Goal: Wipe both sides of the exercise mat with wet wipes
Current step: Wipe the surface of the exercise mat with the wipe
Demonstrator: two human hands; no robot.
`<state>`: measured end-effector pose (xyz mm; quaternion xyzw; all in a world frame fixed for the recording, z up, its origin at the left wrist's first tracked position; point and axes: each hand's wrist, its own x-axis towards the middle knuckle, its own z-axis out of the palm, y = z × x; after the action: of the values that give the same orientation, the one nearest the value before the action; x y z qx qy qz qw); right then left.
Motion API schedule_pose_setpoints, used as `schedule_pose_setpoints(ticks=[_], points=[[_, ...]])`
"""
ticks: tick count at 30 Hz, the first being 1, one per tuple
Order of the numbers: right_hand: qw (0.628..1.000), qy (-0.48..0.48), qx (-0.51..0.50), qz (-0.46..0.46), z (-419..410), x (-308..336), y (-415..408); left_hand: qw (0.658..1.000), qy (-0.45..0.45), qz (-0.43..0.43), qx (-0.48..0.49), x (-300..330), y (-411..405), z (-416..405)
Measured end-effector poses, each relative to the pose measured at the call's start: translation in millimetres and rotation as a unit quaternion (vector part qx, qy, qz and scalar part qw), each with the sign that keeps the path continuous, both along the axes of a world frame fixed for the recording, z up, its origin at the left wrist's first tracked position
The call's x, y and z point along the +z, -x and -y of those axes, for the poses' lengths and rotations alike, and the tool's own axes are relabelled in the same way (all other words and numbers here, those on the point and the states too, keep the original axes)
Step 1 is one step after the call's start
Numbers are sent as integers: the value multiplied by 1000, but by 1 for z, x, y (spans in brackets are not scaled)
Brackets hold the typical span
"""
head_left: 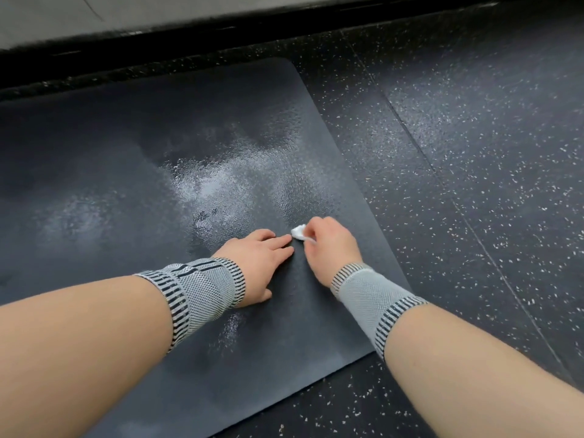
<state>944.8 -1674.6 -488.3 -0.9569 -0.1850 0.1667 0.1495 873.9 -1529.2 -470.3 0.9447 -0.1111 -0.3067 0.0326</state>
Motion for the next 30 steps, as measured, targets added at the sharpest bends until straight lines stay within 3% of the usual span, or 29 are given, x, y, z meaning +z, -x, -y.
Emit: schedule_pose_setpoints(ticks=[2, 5, 6, 8, 11, 13, 17, 18, 20, 24, 25, 27, 30], points=[[997, 17, -78, 21, 13, 2, -21, 1000, -1, -5, 1, -1, 0, 0], [963, 43, -264, 28, 42, 8, -49, 1000, -4, -11, 5, 0, 2, 1], [960, 56, -274, 27, 41, 8, -49, 1000, -4, -10, 5, 0, 2, 2], [977, 48, -205, 22, 21, 8, -35, 1000, -3, -11, 4, 0, 2, 2], [1000, 1, -24, 0, -11, 0, -8, 1000, 13, -9, 11, -1, 0, 0], [1000, 14, -12, 18, -9, -2, -18, 999, 36, -10, 25, -1, -3, -3], [964, 37, -259, 41, 25, 5, -61, 994, 64, 23, 90, 0, -10, -12], [957, 42, -283, 39, 25, 5, -61, 992, 59, 38, 107, 0, -13, -16], [972, 36, -230, 36, 7, 3, -46, 986, 41, 62, 149, -3, -22, -26], [1000, 1, 5, 26, -23, -3, -18, 969, 16, 74, 236, -2, -44, -49], [999, 7, 9, 31, -21, -3, -26, 965, 14, 73, 251, -1, -50, -54], [995, 29, -78, 51, -11, -2, -53, 960, 6, 66, 273, 1, -60, -65], [959, 52, -271, 62, -2, 4, -77, 957, 2, 35, 290, -4, -72, -79]])
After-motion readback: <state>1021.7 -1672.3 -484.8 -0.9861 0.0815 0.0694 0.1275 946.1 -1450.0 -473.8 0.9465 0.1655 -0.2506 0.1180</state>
